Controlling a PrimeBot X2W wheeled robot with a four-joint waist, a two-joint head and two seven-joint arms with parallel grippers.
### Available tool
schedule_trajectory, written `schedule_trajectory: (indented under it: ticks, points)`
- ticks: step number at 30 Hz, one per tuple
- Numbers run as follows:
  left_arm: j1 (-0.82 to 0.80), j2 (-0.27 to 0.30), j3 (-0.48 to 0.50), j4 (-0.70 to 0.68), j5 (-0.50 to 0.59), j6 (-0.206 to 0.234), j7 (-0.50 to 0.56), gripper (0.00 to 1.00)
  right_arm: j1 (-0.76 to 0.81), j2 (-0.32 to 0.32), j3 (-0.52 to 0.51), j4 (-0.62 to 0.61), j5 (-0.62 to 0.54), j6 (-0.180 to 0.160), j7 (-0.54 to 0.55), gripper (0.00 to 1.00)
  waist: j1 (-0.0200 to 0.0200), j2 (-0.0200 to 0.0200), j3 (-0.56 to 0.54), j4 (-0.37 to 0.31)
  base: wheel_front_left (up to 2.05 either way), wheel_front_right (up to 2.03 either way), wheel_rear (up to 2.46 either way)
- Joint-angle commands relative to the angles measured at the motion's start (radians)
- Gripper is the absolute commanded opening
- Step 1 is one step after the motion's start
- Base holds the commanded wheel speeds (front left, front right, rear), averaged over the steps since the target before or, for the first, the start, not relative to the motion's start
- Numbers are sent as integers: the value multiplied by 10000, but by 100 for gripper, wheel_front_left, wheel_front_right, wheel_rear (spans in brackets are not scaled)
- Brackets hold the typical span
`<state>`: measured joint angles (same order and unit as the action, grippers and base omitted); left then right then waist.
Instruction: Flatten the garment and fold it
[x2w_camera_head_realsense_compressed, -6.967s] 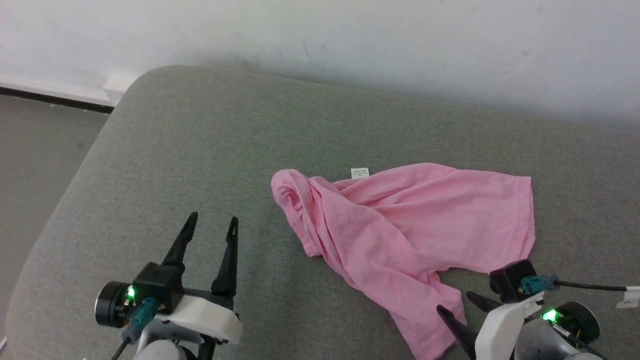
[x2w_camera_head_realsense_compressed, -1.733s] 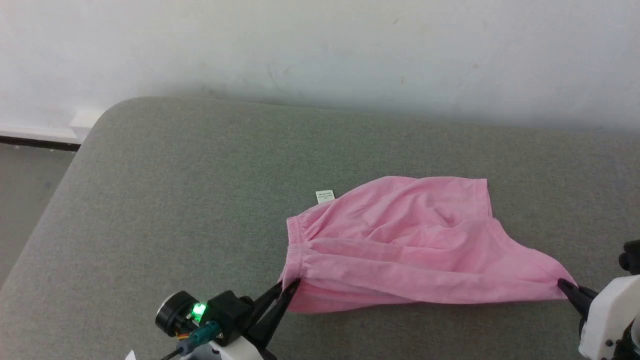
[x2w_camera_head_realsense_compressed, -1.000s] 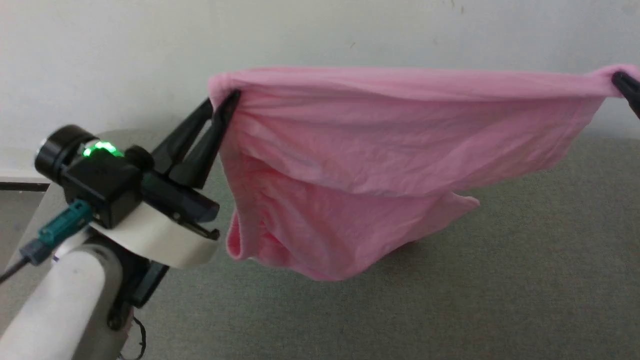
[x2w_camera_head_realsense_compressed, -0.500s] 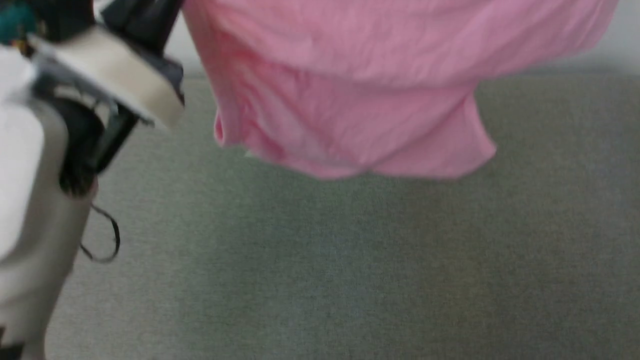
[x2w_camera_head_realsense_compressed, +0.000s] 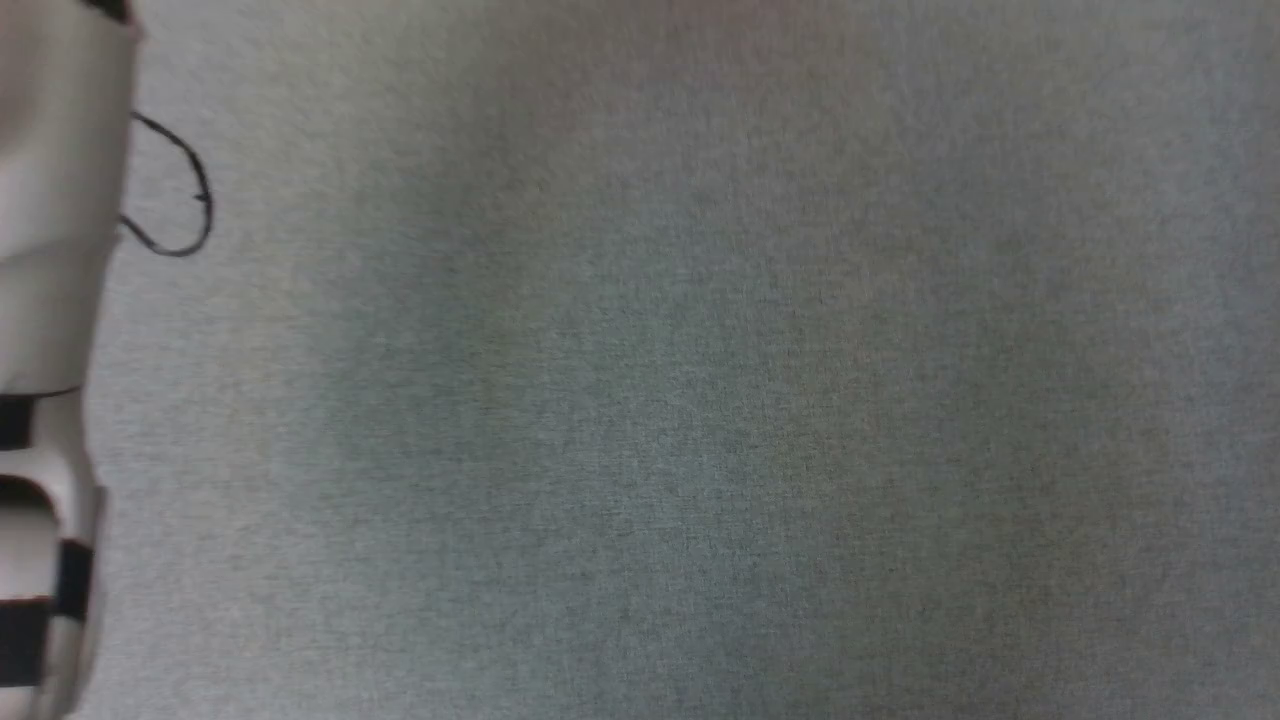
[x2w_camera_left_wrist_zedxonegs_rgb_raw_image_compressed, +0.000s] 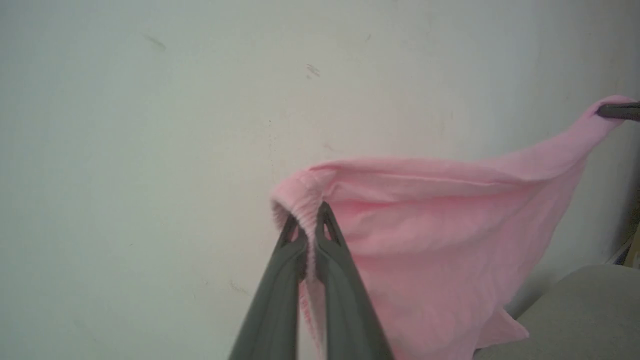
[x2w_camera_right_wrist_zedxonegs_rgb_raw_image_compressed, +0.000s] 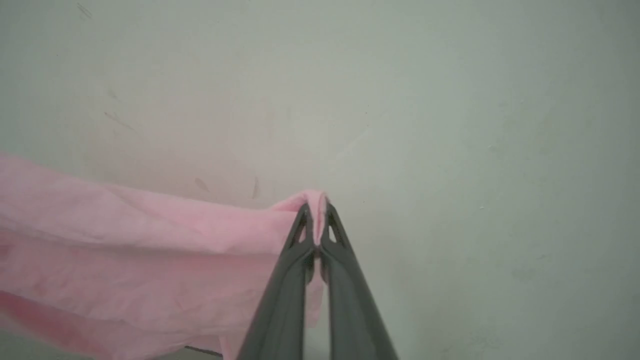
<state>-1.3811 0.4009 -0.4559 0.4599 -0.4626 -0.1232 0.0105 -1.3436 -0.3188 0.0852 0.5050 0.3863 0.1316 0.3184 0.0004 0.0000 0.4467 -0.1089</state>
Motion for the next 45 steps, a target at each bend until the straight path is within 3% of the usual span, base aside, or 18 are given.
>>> schedule_trajectory:
  ticks: [1,7,13,19,30,39,45]
  points:
    - [-72,-171,-41,356,84,-44,-330,0,-32,83,128,255,-27,-9,-269,0,-4,0,746,-312,0,0,0]
    - [917,-856,-581,1964,146,-46,-1588,0,943,575,373,1399,779,-9,-1166,0,-4,0,556,-183,0,0,0]
    - [3327,-1142,-1504,2682,34,-66,-2361,0,3258,112,1671,1575,1344,-9,-1585,0,-4,0,-356,14,0,0,0]
    - [5977,-793,-2344,2339,-380,-72,-2617,0,5686,-977,2916,1172,2183,-9,-1028,0,-4,0,-1517,141,0,0,0]
    - [9540,290,-3081,117,-795,34,-2401,0,8711,-3079,3744,-787,3703,-9,1063,0,-4,0,-3195,429,0,0,0]
    - [12016,1001,-3354,-2578,-1246,973,-1718,0,11805,-4386,2507,-2408,4288,-9,3193,0,-4,0,-4128,627,0,0,0]
    - [13260,1503,-3716,-4097,-1523,1267,-1086,0,13685,-4367,1015,-3765,4184,-9,4027,0,-4,0,-4310,765,0,0,0]
